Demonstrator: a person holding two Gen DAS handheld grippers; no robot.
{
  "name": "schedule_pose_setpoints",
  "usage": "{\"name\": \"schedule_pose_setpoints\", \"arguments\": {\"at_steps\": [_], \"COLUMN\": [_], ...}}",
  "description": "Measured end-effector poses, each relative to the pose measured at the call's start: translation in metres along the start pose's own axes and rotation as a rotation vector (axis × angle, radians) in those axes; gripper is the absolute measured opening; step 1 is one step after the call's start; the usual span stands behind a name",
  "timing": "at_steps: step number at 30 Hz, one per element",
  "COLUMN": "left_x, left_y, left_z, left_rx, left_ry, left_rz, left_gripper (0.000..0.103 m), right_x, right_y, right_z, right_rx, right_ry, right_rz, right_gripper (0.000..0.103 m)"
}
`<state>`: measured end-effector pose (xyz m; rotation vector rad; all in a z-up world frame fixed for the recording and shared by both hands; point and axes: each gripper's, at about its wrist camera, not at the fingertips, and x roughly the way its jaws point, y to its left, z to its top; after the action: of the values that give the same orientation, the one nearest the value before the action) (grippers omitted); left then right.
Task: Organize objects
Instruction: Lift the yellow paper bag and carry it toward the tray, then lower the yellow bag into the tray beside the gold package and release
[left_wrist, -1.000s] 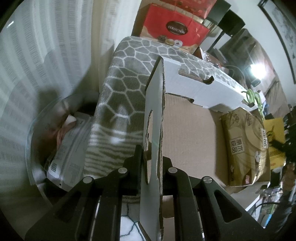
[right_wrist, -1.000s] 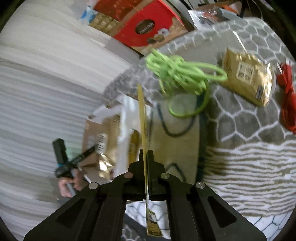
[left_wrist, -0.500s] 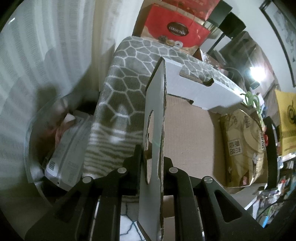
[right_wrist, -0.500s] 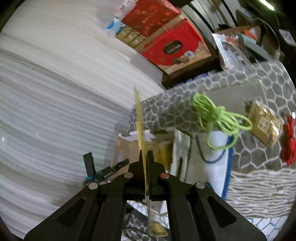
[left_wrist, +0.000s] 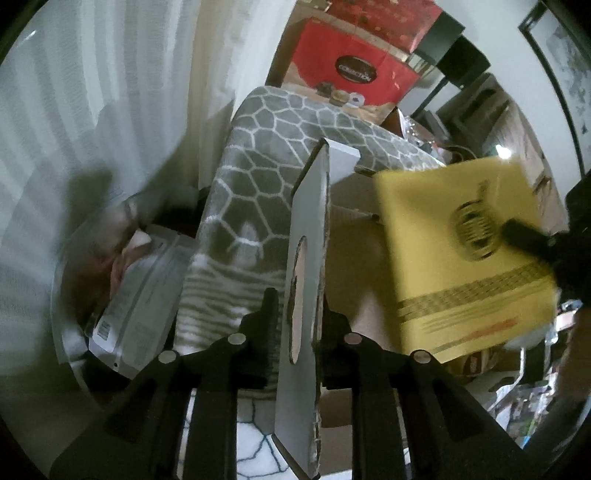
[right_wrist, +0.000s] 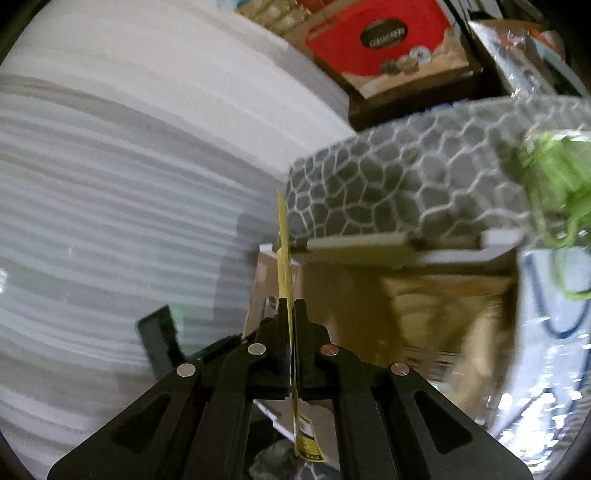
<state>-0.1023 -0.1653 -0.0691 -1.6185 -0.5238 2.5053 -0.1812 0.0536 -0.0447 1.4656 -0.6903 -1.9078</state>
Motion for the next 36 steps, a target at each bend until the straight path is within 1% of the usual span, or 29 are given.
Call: {"name": "schedule_pose_setpoints", "arguments": {"at_steps": [2, 4, 7, 11, 14, 16, 19, 20, 21, 23, 24, 25, 27, 29, 32, 34, 36], "left_x": [-0.002, -0.004, -0.004, -0.003, -0.003, -0.004, -0.002, -0.002, -0.001, 0.000, -0.001, 0.000, 0.000, 0.000, 0.002, 0.002, 0.003], "left_y": [0.003, 0.007, 0.008, 0.007, 0.005, 0.004, 0.002, 0.002, 0.001, 0.001, 0.001, 0.000, 0.000, -0.001, -0.003, -0.004, -0.004], "left_z": [0.000, 0.001, 0.002, 0.003, 0.002, 0.002, 0.002, 0.002, 0.002, 0.002, 0.002, 0.002, 0.002, 0.002, 0.002, 0.001, 0.001], "left_rx": [-0.019, -0.033, -0.035, -0.036, -0.034, -0.028, -0.020, -0.019, -0.019, -0.019, -0.018, -0.018, -0.016, -0.010, 0.003, 0.010, 0.015], "left_ry": [-0.007, -0.015, -0.019, -0.022, -0.022, -0.023, -0.020, -0.018, -0.017, -0.016, -0.016, -0.015, -0.015, -0.013, -0.010, -0.009, -0.008], "left_rz": [0.000, -0.001, -0.001, 0.005, 0.010, 0.015, 0.026, 0.029, 0.030, 0.032, 0.033, 0.035, 0.037, 0.042, 0.055, 0.062, 0.067], "left_gripper": [0.023, 0.027, 0.027, 0.027, 0.027, 0.027, 0.027, 0.027, 0.027, 0.027, 0.027, 0.027, 0.027, 0.027, 0.027, 0.027, 0.027], "right_x": [0.024, 0.036, 0.055, 0.067, 0.072, 0.074, 0.067, 0.065, 0.063, 0.056, 0.053, 0.051, 0.047, 0.037, 0.029, 0.014, 0.004], "right_y": [0.002, -0.001, -0.009, -0.012, -0.009, -0.003, 0.010, 0.012, 0.017, 0.023, 0.027, 0.029, 0.035, 0.041, 0.044, 0.041, 0.037], "right_z": [-0.006, -0.009, -0.016, -0.026, -0.031, -0.033, -0.034, -0.035, -0.036, -0.036, -0.035, -0.035, -0.037, -0.040, -0.044, -0.045, -0.042], "right_rx": [0.009, 0.022, 0.064, 0.087, 0.065, 0.024, -0.060, -0.081, -0.112, -0.135, -0.151, -0.161, -0.192, -0.235, -0.259, -0.271, -0.267], "right_ry": [0.015, 0.016, 0.019, 0.019, 0.025, 0.043, 0.053, 0.062, 0.078, 0.088, 0.101, 0.108, 0.117, 0.105, 0.099, 0.077, 0.060], "right_rz": [-0.034, -0.054, -0.067, -0.085, -0.116, -0.158, -0.252, -0.270, -0.290, -0.304, -0.308, -0.308, -0.334, -0.349, -0.360, -0.381, -0.381], "right_gripper": [0.001, 0.001, 0.001, 0.002, 0.003, 0.004, 0.007, 0.014, 0.019, 0.033, 0.038, 0.038, 0.038, 0.038, 0.038, 0.038, 0.038]}}
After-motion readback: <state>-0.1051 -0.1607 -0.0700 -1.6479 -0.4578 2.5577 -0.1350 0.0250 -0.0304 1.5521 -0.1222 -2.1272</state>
